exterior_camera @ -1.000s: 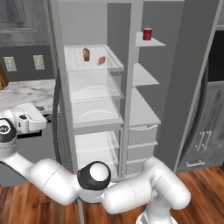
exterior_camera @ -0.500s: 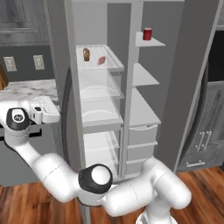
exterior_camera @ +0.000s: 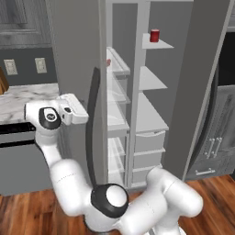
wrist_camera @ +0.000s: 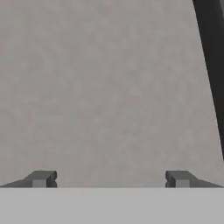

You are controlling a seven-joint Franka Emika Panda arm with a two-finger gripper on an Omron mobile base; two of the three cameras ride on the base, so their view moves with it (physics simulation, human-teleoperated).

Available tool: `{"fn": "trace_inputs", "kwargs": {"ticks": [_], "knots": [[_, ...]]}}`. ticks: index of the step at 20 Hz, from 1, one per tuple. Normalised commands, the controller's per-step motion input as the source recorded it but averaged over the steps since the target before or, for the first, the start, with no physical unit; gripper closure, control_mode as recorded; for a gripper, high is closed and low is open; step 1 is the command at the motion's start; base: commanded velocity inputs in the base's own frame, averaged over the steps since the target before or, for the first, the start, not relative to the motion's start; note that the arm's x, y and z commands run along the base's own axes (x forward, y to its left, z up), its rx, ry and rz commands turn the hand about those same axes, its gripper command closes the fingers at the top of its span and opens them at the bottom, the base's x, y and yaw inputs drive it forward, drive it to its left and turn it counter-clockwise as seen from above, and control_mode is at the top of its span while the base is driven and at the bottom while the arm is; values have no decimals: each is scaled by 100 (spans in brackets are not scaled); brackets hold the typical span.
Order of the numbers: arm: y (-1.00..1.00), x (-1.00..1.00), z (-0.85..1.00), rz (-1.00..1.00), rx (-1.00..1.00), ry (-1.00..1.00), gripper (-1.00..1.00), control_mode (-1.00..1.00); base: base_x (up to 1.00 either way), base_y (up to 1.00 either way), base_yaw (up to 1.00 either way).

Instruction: Pick up the frozen steak from the freezer, place it on any shelf in the fridge, and close the fridge and freezer doors when done.

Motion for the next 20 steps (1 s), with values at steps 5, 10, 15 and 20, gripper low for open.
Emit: {"fn": "trace_inputs", "kwargs": {"ticks": [5, 10, 15, 20], "knots": [[-100, 38, 5, 8, 0, -14, -100, -100, 0, 0, 0], [-68, 57, 23, 7, 0, -11, -100, -100, 0, 0, 0], [-25, 66, 40, 5, 0, -3, -100, -100, 0, 0, 0], [-14, 70, 43, 7, 0, -2, -100, -100, 0, 0, 0]]}}
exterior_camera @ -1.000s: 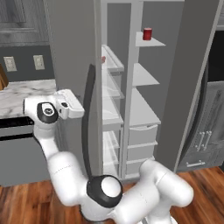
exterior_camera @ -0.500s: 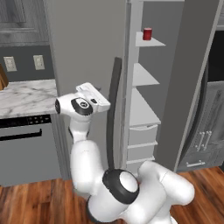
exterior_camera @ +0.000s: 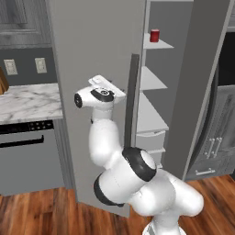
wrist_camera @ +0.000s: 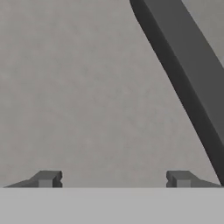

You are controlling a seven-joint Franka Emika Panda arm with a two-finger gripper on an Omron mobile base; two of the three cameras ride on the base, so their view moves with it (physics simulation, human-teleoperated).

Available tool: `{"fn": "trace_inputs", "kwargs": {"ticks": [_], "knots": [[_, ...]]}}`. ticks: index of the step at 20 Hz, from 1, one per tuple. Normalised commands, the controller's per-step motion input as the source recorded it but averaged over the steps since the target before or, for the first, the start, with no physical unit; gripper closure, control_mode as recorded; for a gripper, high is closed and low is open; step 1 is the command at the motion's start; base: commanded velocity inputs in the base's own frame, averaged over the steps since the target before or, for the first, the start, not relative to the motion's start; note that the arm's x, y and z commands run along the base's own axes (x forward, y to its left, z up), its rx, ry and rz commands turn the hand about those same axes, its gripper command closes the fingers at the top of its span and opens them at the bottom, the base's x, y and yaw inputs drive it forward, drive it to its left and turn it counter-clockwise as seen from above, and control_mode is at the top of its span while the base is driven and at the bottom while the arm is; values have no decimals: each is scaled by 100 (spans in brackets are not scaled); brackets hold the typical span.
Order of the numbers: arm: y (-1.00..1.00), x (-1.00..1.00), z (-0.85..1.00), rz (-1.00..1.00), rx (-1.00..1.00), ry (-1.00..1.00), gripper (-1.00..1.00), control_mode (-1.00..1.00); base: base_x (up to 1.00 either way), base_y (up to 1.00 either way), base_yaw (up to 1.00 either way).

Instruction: Pick up the frozen steak from the freezer, place it on any shelf in the fridge, and close the fridge and freezer doors when done.

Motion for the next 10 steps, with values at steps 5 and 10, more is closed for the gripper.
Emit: {"fn": "trace_inputs", "kwargs": {"ticks": [5, 10], "knots": [[-11, 80, 39, 8, 0, -2, -100, -100, 0, 0, 0], [-13, 89, 21, 10, 0, -2, -100, -100, 0, 0, 0]]}}
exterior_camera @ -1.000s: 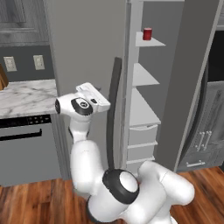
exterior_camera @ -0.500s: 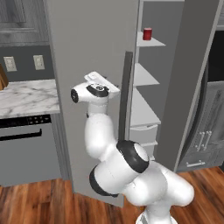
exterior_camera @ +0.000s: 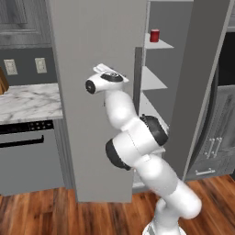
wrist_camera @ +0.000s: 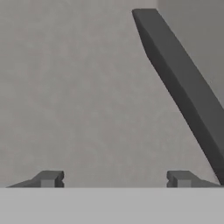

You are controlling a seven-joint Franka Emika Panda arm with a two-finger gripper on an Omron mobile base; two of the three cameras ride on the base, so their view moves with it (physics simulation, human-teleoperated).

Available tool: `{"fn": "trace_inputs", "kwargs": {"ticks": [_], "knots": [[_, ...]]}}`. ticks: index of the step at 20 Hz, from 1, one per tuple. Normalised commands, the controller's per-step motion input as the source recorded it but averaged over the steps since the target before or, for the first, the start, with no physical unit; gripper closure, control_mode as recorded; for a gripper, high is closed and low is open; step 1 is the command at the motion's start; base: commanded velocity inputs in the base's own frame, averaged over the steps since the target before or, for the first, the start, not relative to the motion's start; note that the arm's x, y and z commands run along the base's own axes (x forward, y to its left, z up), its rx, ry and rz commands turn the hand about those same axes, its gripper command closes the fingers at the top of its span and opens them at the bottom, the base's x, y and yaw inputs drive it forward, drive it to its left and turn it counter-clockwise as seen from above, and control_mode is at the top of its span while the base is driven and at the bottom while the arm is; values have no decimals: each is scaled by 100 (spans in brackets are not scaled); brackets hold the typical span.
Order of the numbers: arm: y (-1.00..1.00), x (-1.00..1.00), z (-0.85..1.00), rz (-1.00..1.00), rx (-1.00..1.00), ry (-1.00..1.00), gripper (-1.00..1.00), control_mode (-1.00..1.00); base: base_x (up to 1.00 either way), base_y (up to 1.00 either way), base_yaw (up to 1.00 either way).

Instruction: Pick up the frozen steak from the freezer, place it on any shelf in the fridge, and close the fridge and freezer doors when done.

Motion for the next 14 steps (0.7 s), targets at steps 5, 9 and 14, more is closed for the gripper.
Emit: {"fn": "trace_inputs", "kwargs": {"ticks": [5, 9, 14], "knots": [[-7, 94, 9, 9, 0, 0, -100, -100, 0, 0, 0], [-1, 77, 0, 3, 0, 4, -100, -100, 0, 0, 0], [0, 20, 0, 0, 0, 9, -100, -100, 0, 0, 0]]}}
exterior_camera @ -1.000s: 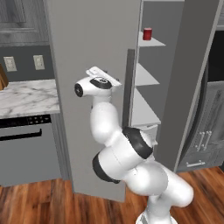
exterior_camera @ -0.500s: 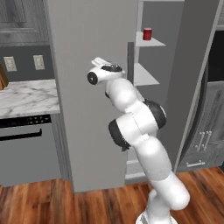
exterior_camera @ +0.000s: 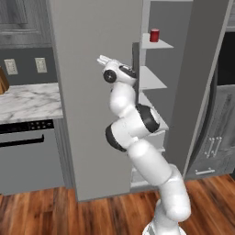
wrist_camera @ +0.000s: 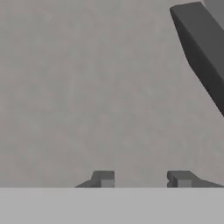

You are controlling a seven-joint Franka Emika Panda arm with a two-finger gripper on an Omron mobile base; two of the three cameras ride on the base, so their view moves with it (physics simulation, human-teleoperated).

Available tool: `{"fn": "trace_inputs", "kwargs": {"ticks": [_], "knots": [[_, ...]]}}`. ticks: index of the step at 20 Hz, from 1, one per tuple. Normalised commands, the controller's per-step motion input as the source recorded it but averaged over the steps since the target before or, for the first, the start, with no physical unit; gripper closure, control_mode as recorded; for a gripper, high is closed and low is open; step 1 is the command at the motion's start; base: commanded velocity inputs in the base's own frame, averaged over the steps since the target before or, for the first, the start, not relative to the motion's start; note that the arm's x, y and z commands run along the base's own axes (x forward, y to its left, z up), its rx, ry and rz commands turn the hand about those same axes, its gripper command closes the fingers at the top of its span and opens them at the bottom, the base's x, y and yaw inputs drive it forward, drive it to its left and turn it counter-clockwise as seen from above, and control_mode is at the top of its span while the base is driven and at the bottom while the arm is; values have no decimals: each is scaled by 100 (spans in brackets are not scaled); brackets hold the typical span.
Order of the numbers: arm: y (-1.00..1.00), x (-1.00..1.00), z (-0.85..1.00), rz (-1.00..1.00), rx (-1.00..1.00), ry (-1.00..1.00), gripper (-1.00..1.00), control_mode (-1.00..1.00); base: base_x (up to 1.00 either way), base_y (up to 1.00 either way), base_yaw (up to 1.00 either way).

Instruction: Pick up the frozen steak from the freezer, place it on any shelf in the fridge, and close the fridge and freezer doors when done.

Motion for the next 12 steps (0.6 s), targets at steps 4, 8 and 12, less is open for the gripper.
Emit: {"fn": "trace_inputs", "kwargs": {"ticks": [4, 8, 12], "knots": [[-3, -44, 22, 0, 0, 4, -100, -100, 0, 0, 0], [-31, -100, 46, 5, 1, -2, -100, -100, 0, 0, 0], [-9, -100, 88, 4, 0, -2, -100, -100, 0, 0, 0]]}}
